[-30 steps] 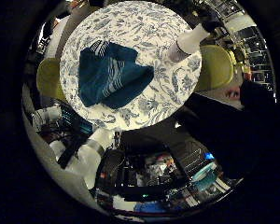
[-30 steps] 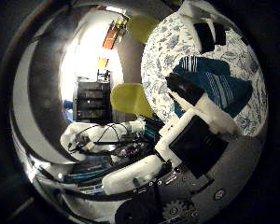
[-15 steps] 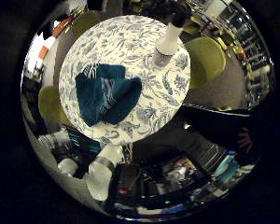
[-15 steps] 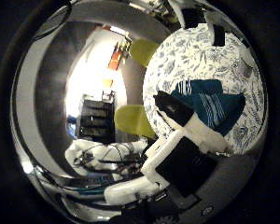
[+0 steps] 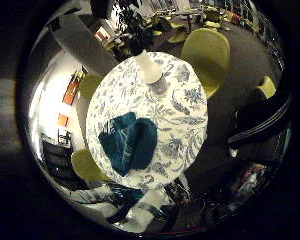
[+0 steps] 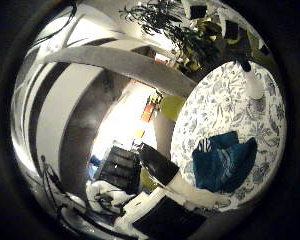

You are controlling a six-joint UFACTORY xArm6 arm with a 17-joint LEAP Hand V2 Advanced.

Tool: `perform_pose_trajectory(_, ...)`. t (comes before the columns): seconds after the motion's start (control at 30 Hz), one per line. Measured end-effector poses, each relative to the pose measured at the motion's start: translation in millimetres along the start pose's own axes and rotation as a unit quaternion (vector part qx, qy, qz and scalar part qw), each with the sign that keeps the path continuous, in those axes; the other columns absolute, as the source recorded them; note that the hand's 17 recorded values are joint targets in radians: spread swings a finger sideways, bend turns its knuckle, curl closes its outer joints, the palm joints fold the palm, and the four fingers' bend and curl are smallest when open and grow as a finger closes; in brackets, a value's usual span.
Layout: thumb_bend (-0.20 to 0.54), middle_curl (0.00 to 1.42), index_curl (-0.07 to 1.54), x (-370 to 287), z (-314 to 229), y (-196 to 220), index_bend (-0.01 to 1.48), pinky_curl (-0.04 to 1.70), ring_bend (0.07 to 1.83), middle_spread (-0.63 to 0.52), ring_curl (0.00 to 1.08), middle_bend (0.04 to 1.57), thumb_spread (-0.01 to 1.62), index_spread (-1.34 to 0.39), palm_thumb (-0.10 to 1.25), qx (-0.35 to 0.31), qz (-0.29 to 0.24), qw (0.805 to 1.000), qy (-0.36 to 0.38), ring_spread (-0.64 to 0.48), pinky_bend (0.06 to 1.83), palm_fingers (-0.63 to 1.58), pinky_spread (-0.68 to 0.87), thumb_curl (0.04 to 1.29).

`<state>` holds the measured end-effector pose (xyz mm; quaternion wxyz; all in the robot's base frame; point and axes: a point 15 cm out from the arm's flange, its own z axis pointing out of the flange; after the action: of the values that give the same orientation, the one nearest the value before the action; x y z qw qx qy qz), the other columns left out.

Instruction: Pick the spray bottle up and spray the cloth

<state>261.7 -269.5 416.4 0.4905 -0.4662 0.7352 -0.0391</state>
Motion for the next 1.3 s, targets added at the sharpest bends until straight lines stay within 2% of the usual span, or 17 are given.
perform_pose_trajectory(0.2,-0.012,0.43,0.34,41,14,28,0.17,0.65,0.59,0.02,0.34,0.45,1.08,-0.22,0.5,0.057,0.062,0.995,-0.058,0.09,0.37,0.16,0.39,0.3)
perform_pose_trajectory(0.4,-0.02,0.42,0.33,84,11,37,0.16,0.56,0.58,0.02,0.33,0.44,1.1,-0.2,0.55,0.134,0.076,0.984,-0.093,0.09,0.36,0.22,0.4,0.32)
perform_pose_trajectory(0.6,-0.019,0.41,0.32,107,21,48,0.16,0.5,0.58,0.01,0.32,0.43,1.1,-0.2,0.57,0.136,0.102,0.979,-0.112,0.07,0.37,0.24,0.4,0.33)
perform_pose_trajectory(1.3,-0.021,0.42,0.32,118,13,52,0.17,0.37,0.57,-0.01,0.31,0.43,1.11,-0.2,0.61,0.147,0.104,0.978,-0.109,0.06,0.41,0.29,0.37,0.36)
